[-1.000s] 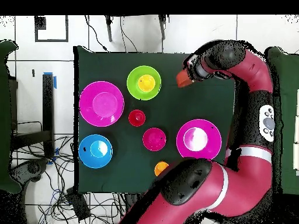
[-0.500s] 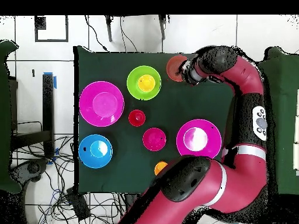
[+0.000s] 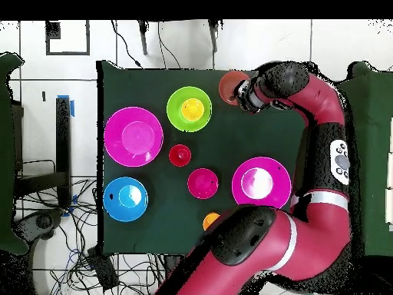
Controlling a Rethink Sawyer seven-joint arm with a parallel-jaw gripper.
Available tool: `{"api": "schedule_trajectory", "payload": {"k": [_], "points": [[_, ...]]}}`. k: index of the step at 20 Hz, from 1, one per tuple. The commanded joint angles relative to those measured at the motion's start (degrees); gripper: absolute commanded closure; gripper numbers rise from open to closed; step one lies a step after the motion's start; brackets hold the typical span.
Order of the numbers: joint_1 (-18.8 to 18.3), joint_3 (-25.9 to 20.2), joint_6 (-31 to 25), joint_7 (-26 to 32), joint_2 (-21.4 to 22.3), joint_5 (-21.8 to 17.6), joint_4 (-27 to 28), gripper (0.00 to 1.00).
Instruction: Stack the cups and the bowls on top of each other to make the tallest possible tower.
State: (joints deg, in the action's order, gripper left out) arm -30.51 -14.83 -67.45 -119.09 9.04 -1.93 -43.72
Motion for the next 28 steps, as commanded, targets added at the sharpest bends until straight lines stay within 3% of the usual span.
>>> {"api": "schedule_trajectory", "payload": {"k": [1,8,14,21,24,28], "points": [[2.92,0.59,5.3,7.66,1.1,-6.55,-2.53,0.0],[6.27,7.99,7.66,7.07,0.57,-16.5,3.03,0.0],[7.53,10.3,12.71,5.44,1.12,-20.02,3.14,0.0],[7.65,10.53,19.85,2.96,0.46,-20.17,3.18,0.0],[6.88,8.4,26.37,1.31,0.42,-18.06,2.37,0.0],[5.88,4.91,27.75,3.77,1.23,-14.76,1.26,0.0]]}}
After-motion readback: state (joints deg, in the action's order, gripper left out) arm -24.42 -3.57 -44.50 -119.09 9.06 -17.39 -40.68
